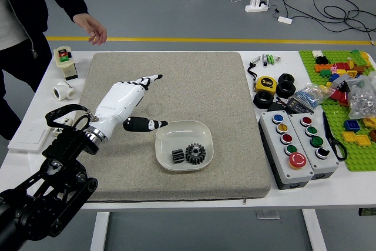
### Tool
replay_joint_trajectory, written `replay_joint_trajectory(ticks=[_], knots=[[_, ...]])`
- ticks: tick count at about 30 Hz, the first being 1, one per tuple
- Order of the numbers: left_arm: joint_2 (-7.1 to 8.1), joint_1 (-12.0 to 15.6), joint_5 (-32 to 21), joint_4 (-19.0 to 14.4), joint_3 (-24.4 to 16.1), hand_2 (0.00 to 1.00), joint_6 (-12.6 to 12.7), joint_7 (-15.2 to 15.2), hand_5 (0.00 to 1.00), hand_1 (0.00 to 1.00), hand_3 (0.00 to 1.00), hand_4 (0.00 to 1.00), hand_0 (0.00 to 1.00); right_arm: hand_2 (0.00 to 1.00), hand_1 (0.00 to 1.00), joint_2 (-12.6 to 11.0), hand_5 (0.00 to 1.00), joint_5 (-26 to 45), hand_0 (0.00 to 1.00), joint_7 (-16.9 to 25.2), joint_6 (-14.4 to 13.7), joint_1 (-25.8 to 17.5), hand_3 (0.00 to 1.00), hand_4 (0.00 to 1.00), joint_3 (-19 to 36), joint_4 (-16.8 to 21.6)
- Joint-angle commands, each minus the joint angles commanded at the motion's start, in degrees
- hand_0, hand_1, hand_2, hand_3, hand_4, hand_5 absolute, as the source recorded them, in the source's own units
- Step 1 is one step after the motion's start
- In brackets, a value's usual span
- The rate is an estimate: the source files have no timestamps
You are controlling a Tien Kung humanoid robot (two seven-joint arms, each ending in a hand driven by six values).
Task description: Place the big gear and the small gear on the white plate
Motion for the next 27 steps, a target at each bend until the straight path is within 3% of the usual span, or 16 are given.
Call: replay_joint_trajectory(ticks=[1,4,11,12,13,18,19,21,23,27], knots=[[-0.38,0.85,-1.72,0.29,-1.54,0.840,1.42,-0.84,0.470,0.686,0.837,0.913,0.551,0.719,0.618,0.03,0.709,-0.05,0.612,0.01,-0.02,-0.04,0.585,0.799,0.06,0.00],[-0.93,2.33,-8.43,0.21,-5.19,0.840,3.49,-2.50,0.470,0.686,0.837,0.913,0.551,0.719,0.618,0.06,0.709,-0.17,0.612,0.01,-0.01,-0.12,0.585,0.799,0.14,0.00],[-1.70,5.53,-25.19,-1.48,-13.49,0.804,3.94,-6.00,0.510,0.674,0.802,0.890,0.554,0.719,0.617,0.04,0.708,-0.33,0.612,0.00,0.02,-0.19,0.585,0.800,0.23,0.00],[-1.81,5.91,-27.79,-1.67,-14.76,0.804,2.89,-5.54,0.510,0.674,0.802,0.890,0.554,0.719,0.617,0.05,0.708,-0.31,0.612,0.00,0.01,-0.19,0.585,0.800,0.26,0.00],[-1.87,6.15,-30.15,-1.79,-15.75,0.807,1.66,-5.09,0.600,0.666,0.801,0.866,0.565,0.719,0.618,0.05,0.708,-0.29,0.612,0.00,0.01,-0.18,0.586,0.800,0.26,0.00],[-1.87,7.20,-42.81,-1.80,-19.89,0.807,-6.56,-1.04,0.600,0.666,0.801,0.866,0.565,0.719,0.618,0.01,0.708,-0.23,0.612,-0.04,0.05,-0.11,0.586,0.800,0.13,0.00],[-1.89,7.34,-44.67,-1.82,-20.37,0.810,-7.71,-0.21,0.677,0.673,0.830,0.877,0.562,0.719,0.618,0.00,0.709,-0.20,0.611,-0.03,0.05,-0.09,0.586,0.800,0.10,0.00],[-1.86,7.56,-49.89,-1.89,-21.05,0.810,-10.59,1.60,0.677,0.673,0.830,0.877,0.562,0.719,0.618,0.02,0.709,-0.17,0.611,-0.05,0.03,-0.04,0.586,0.800,0.11,0.00],[-1.73,7.72,-54.35,-2.08,-21.10,0.810,-12.42,2.52,0.677,0.673,0.830,0.877,0.562,0.719,0.618,0.01,0.709,-0.16,0.611,-0.05,0.03,0.02,0.586,0.800,0.10,0.00],[-1.91,7.73,-62.87,-2.35,-21.05,0.812,-13.74,3.12,0.704,0.673,0.840,0.882,0.552,0.719,0.618,0.02,0.709,-0.10,0.609,-0.06,-0.02,0.17,0.586,0.799,0.07,0.00]])
